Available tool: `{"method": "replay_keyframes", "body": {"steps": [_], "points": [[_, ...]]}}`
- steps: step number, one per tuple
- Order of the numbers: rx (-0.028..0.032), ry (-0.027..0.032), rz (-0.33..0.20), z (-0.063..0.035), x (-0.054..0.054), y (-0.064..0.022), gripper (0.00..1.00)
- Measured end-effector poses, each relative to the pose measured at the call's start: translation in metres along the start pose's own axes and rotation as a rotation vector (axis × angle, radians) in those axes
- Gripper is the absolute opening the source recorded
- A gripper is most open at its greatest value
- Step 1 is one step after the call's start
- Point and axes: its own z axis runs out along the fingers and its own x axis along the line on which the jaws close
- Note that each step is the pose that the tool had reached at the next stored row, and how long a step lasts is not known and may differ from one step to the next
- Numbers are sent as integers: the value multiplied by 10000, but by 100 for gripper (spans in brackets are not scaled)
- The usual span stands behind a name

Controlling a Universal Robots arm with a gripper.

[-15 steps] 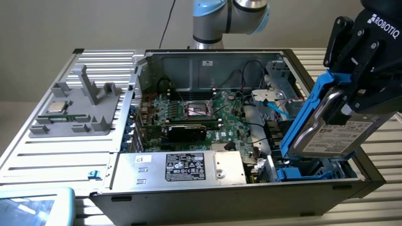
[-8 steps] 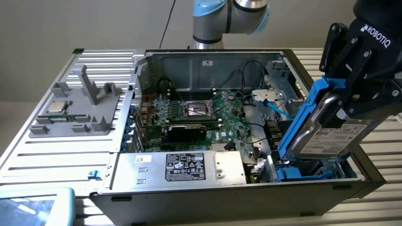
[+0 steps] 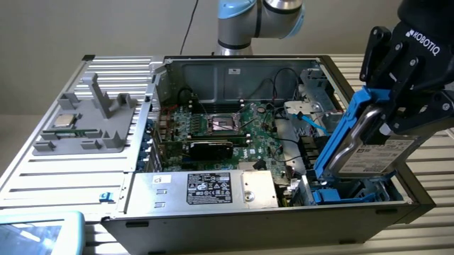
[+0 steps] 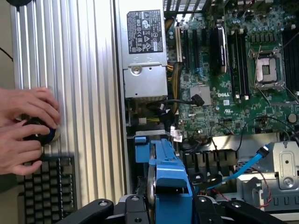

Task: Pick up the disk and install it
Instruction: 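Insert the disk into the insertion slot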

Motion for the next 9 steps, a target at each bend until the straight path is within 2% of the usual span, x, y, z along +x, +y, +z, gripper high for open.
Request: {"method": "replay_keyframes", "body": {"steps": [4,9], "points": [[0,7,-243,12,0,6,37],[13,7,-248,65,0,6,37]]}}
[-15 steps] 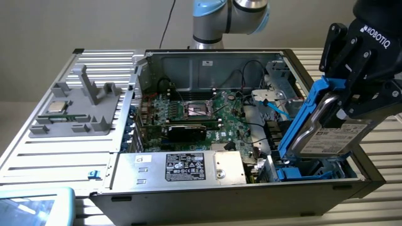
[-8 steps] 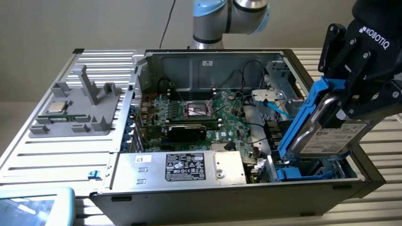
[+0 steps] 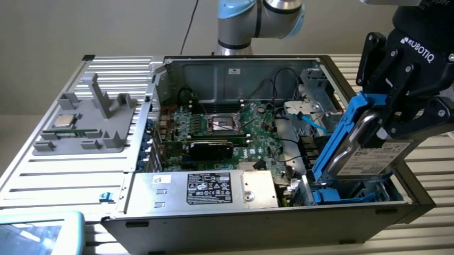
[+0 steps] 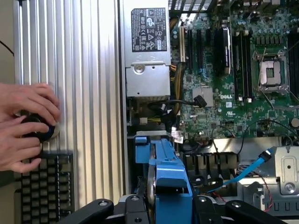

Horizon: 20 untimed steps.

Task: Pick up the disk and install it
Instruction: 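Insert the disk into the insertion slot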

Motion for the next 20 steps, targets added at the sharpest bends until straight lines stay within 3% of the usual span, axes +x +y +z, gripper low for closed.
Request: {"method": "replay_keyframes", "body": {"steps": [10,13,20], "points": [[19,-4,0,53,-38,13,37],[89,-6,1,75,-38,13,37],[91,-7,-1,128,-37,24,37]]}}
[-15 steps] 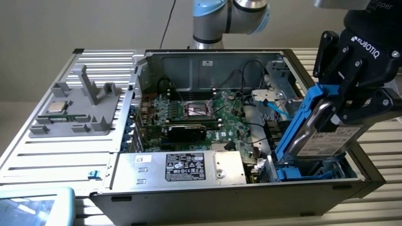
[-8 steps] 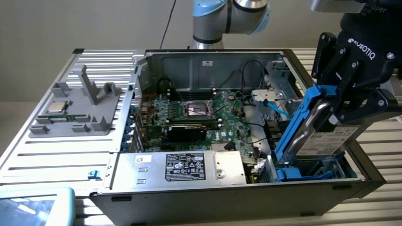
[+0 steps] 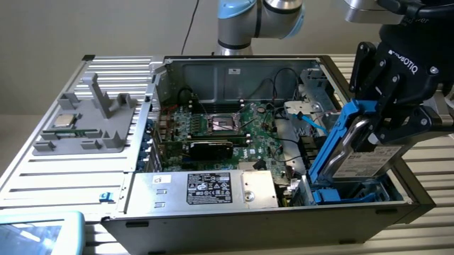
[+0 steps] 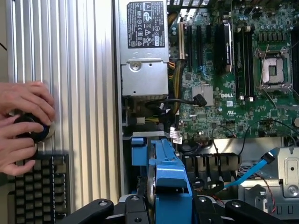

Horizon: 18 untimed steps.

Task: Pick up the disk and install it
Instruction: 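Insert the disk into the insertion slot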

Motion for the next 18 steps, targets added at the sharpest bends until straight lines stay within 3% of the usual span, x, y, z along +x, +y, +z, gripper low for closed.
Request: {"method": "replay_keyframes", "body": {"steps": [18], "points": [[2,2,0,92,-10,8,37]]}}
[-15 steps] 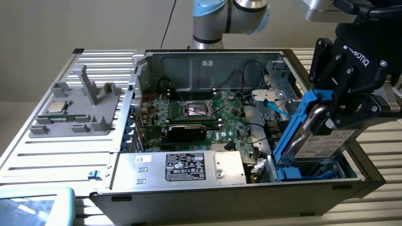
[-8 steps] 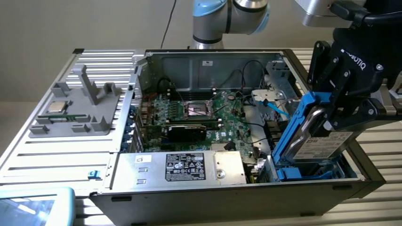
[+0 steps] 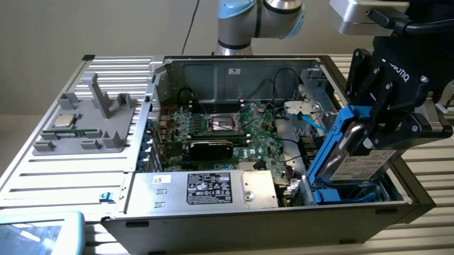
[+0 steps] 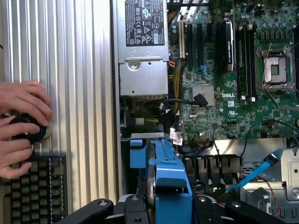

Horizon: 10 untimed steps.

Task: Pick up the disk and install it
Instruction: 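Insert the disk into the insertion slot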

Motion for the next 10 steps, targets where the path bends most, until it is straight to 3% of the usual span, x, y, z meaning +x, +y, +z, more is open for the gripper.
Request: {"method": "replay_keyframes", "body": {"steps": [10], "points": [[0,-2,0,61,1,-1,37]]}}
